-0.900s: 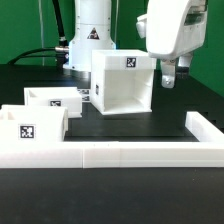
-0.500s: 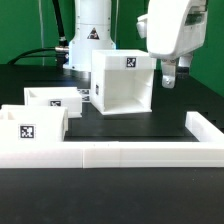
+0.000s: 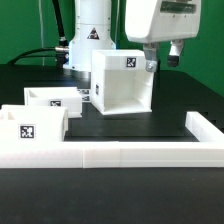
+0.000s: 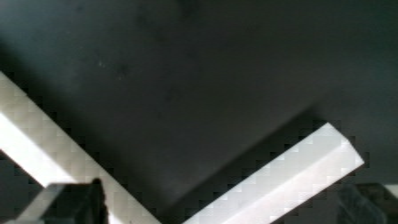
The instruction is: Assemble drawer
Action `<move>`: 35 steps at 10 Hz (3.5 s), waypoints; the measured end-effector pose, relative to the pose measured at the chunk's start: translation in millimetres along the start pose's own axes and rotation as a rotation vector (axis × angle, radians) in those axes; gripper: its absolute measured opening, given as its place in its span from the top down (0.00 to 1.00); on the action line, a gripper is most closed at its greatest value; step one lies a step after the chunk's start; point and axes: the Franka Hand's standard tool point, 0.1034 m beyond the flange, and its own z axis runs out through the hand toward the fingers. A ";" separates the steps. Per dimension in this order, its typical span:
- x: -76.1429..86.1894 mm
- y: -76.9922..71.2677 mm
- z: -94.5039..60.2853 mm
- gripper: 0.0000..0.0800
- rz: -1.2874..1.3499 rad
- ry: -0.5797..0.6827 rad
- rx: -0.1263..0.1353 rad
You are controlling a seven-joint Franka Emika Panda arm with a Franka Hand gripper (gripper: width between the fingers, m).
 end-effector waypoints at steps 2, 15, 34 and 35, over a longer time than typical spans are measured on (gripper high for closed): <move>2.1 -1.7 1.7 0.19 0.226 0.003 0.010; -66.0 -66.9 -38.8 0.19 0.666 -0.022 -0.002; -112.9 -145.5 15.0 0.90 0.772 -0.049 0.073; -113.0 -145.5 15.0 0.95 0.772 -0.049 0.073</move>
Offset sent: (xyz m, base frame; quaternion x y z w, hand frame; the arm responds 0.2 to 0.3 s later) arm 0.0000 0.0000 0.0000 0.0000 0.0000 0.1790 0.9838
